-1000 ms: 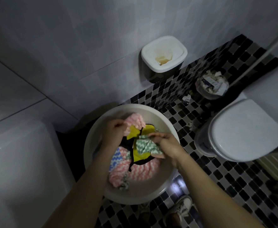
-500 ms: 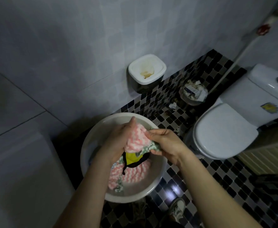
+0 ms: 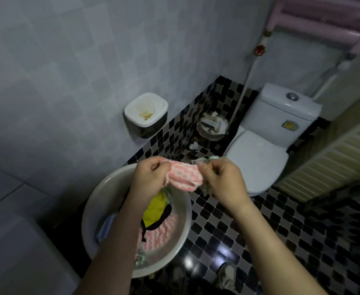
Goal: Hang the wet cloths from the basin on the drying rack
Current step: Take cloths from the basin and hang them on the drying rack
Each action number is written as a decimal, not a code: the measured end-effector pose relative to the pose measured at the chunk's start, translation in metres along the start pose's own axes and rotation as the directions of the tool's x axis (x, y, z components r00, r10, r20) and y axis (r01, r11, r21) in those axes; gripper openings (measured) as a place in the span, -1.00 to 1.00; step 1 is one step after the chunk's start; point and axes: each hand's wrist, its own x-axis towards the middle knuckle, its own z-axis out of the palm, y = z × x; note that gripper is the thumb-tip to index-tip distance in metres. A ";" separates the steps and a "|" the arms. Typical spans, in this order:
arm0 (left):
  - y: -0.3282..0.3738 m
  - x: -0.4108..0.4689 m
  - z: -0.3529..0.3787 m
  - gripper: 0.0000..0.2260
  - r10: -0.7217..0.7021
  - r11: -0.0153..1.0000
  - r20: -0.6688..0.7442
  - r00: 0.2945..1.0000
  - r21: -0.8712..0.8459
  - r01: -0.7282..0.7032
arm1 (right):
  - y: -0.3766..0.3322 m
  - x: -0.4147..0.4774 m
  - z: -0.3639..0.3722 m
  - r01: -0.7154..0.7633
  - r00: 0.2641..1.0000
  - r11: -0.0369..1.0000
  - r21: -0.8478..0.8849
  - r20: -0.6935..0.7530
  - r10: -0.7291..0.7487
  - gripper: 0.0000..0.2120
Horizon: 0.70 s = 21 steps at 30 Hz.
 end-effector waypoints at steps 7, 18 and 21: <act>0.029 0.009 0.046 -0.58 -0.083 0.989 0.414 0.906 0.143 0.025 | 0.012 -0.029 -0.048 0.095 0.944 0.964 -0.248 -0.284 -0.166 -0.69; 0.076 -0.039 0.142 -0.70 0.226 0.964 0.560 0.797 -0.011 -0.265 | 0.075 -0.103 -0.132 -0.290 0.915 0.955 0.056 -0.275 0.294 -0.57; 0.090 -0.073 0.171 -0.63 0.251 0.952 0.673 0.696 -0.042 -0.303 | 0.077 -0.134 -0.160 -0.231 0.962 0.948 0.219 -0.095 0.256 -0.58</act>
